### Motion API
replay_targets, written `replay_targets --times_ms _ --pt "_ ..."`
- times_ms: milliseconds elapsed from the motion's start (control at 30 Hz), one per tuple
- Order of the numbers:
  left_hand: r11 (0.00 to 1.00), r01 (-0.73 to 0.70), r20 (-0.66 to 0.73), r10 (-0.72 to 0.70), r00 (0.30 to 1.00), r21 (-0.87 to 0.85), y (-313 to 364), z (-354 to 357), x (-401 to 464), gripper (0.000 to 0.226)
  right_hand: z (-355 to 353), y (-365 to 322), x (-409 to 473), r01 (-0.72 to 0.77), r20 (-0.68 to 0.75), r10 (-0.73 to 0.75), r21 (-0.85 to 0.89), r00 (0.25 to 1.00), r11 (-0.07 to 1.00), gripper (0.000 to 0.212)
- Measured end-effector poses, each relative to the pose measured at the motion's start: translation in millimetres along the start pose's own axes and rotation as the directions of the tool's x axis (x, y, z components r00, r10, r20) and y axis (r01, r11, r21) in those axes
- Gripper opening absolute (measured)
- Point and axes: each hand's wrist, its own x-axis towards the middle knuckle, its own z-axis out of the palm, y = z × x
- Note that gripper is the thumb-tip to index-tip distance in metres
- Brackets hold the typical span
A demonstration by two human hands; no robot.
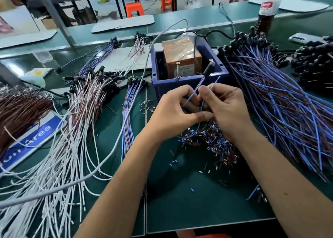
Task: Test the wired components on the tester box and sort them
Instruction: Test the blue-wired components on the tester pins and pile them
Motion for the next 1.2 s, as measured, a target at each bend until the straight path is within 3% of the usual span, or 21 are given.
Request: replay_targets --times_ms 233,400,600,733,900,1067,1200 --pt "0.976 0.045 0.034 -0.039 0.999 -0.213 -12.8 -10.7 -5.9 0.006 -0.4 2.8 0.2 -0.077 -0.033 0.078 0.033 0.996 0.996 0.028" --pt "0.965 0.089 -0.008 -0.094 0.996 -0.245 -19.3 -21.3 -9.2 0.007 -3.5 1.6 -0.5 -0.091 -0.067 0.094 0.041 0.993 0.995 0.02" --pt "0.988 -0.013 -0.039 0.007 0.999 -0.156 -18.0 8.9 -6.9 0.012 10.0 2.3 -3.6 -0.098 -0.096 0.106 0.089 0.99 0.991 0.02" --pt "0.98 0.03 -0.042 -0.039 0.998 -0.199 -15.7 15.2 -6.9 0.016 11.0 2.5 -5.2 -0.05 -0.144 0.057 0.051 0.988 0.997 0.024" --pt "0.946 0.186 0.089 -0.168 0.982 -0.266 -15.1 16.8 -10.2 0.018 11.1 2.3 -5.9 0.073 -0.17 -0.095 -0.132 0.981 0.989 0.019" --pt "0.886 0.247 0.2 -0.18 0.963 -0.392 -8.7 16.9 -11.3 0.016 11.9 -0.3 -5.4 -0.04 -0.195 0.045 0.029 0.98 0.999 0.025" --pt "0.889 0.249 0.239 -0.165 0.957 -0.384 -5.6 13.4 -13.6 0.004 10.0 0.7 -3.7 -0.048 -0.203 0.052 0.021 0.978 0.999 0.026"
